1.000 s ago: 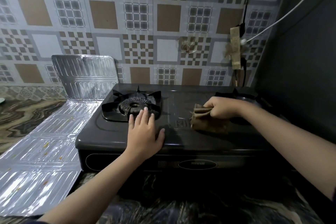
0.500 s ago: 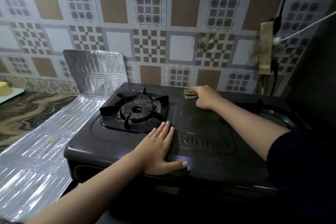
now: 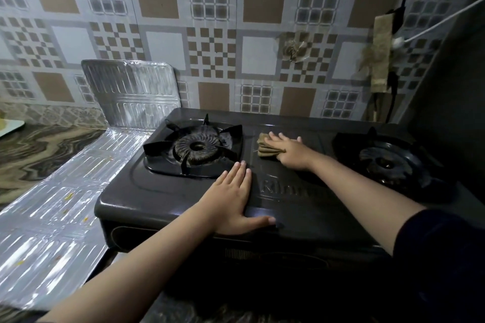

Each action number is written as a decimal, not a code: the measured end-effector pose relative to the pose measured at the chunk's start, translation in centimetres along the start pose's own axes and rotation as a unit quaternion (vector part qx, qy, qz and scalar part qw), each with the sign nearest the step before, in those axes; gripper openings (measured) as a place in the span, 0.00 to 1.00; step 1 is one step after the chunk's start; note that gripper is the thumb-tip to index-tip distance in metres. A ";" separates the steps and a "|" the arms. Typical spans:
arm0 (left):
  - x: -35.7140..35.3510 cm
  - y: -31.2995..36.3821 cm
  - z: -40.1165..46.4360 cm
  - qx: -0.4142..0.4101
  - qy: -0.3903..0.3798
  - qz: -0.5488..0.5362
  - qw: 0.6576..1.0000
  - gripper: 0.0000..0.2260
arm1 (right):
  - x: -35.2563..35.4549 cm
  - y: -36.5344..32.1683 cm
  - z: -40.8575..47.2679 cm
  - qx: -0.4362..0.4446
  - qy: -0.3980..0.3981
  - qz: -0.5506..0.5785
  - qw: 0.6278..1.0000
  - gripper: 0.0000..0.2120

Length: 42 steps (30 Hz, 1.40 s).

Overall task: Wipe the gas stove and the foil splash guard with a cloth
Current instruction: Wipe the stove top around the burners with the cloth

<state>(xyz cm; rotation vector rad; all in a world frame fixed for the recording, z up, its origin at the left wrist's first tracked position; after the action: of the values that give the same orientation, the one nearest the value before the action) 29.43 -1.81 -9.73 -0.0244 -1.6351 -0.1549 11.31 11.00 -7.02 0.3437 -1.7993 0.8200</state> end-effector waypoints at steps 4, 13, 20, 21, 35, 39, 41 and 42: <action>0.0 0.1 0.1 0.007 0.005 0.000 1.000 0.59 | -1.4 -1.1 -2.8 0.013 0.005 -0.006 1.000 0.34; 0.2 0.4 -0.4 0.012 -0.001 -0.025 1.000 0.53 | -4.1 -3.3 -9.9 0.027 0.016 0.018 0.999 0.36; 0.5 0.5 -0.6 0.007 -0.005 -0.025 1.000 0.53 | -4.5 -3.8 -13.7 0.032 0.010 0.043 0.999 0.39; 0.5 0.4 -0.6 0.006 -0.004 -0.023 1.000 0.53 | -4.5 -3.8 -14.0 0.035 0.011 0.040 0.999 0.40; 0.4 0.6 -0.8 0.014 -0.035 -0.016 0.999 0.67 | 2.1 -1.9 -15.6 -0.020 -0.146 0.113 0.983 0.27; 1.3 1.1 0.4 0.002 -0.045 -0.024 0.999 0.61 | 6.1 -1.0 -13.7 -0.030 -0.134 0.087 0.987 0.21; 1.5 1.5 1.4 -0.026 -0.035 -0.023 0.999 0.61 | 7.9 -0.1 -12.3 -0.024 -0.094 0.085 0.992 0.20; 1.6 1.7 1.9 -0.034 -0.033 -0.030 0.998 0.62 | 8.5 0.3 -11.4 -0.026 -0.065 0.086 0.994 0.20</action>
<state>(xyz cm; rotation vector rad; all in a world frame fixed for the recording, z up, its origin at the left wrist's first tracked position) 27.63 -0.02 -8.11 -0.0324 -1.6966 -0.2579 16.04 20.23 2.73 0.2146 -1.9885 0.8860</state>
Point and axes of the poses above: each hand's wrist, its own z-axis towards the middle knuckle, its own x-axis out of the back of the hand, y = z × x, the point moved 1 cm from there along z, towards the middle knuckle, and after that the axes turned 3 degrees about -y, right-handed, at the moved point
